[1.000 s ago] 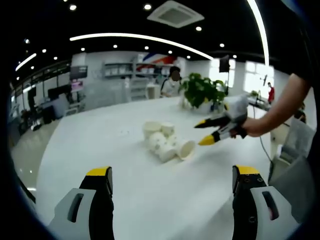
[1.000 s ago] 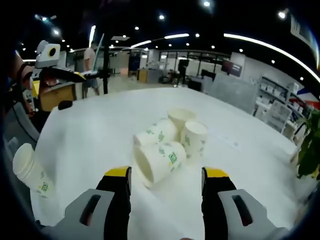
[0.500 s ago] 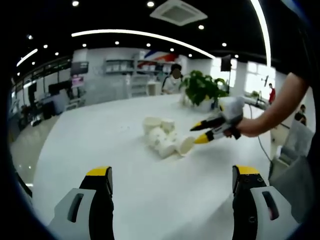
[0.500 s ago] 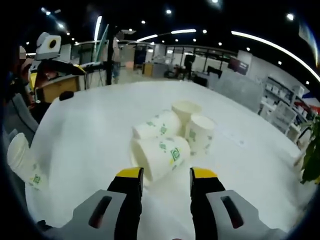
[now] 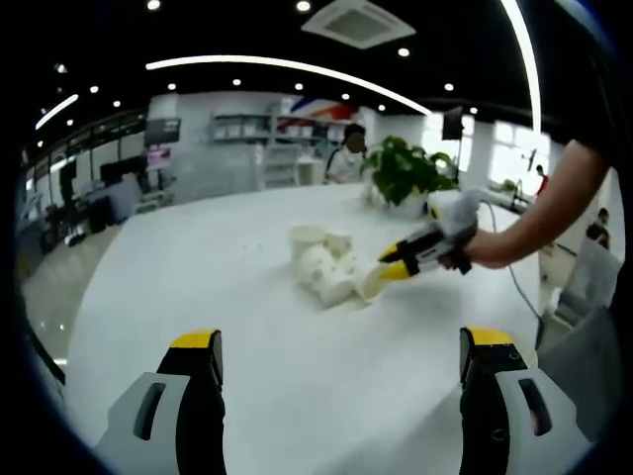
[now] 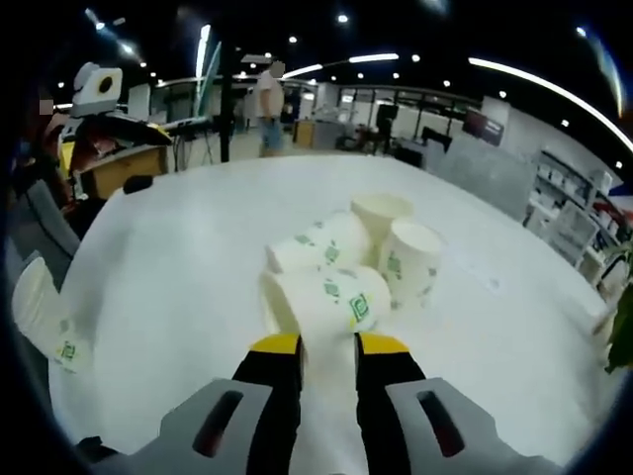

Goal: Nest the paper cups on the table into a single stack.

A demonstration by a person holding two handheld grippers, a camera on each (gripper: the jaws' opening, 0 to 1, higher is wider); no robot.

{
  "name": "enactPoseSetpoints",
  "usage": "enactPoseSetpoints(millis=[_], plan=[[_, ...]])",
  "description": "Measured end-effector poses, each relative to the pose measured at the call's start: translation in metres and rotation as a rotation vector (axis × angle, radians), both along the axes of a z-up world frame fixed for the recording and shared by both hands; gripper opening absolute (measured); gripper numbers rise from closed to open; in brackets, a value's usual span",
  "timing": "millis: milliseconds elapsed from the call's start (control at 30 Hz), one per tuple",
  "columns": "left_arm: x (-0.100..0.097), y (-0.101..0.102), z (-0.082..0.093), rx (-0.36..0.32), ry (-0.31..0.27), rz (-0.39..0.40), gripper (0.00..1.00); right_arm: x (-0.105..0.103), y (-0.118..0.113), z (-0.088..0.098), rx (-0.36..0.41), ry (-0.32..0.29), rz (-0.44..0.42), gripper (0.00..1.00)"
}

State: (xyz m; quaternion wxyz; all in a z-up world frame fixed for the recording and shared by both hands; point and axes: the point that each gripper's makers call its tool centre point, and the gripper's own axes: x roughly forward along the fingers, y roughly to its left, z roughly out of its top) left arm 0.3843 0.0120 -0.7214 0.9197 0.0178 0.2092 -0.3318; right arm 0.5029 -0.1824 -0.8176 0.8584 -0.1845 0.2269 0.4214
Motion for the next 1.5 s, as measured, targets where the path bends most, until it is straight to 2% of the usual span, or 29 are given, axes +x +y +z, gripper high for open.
enactPoseSetpoints(millis=[133,267,667,1133,1500], plan=[[-0.001,0.003,-0.002,0.0,0.0,0.004,0.99,-0.001,-0.001,-0.008,-0.026,0.012,0.011,0.07],[-0.001,0.006,-0.004,0.0,0.007,0.01,0.99,-0.004,-0.001,-0.007,-0.016,0.011,0.019,0.0],[-0.005,0.012,-0.007,0.01,0.01,0.017,0.99,-0.009,-0.008,-0.005,0.005,0.028,0.008,0.0],[-0.004,0.015,-0.002,0.014,0.0,0.01,0.99,-0.013,-0.012,0.005,0.011,0.026,-0.007,0.0],[-0.005,0.016,-0.005,0.01,0.013,0.008,0.99,-0.018,-0.022,0.014,0.006,0.019,-0.018,0.0]])
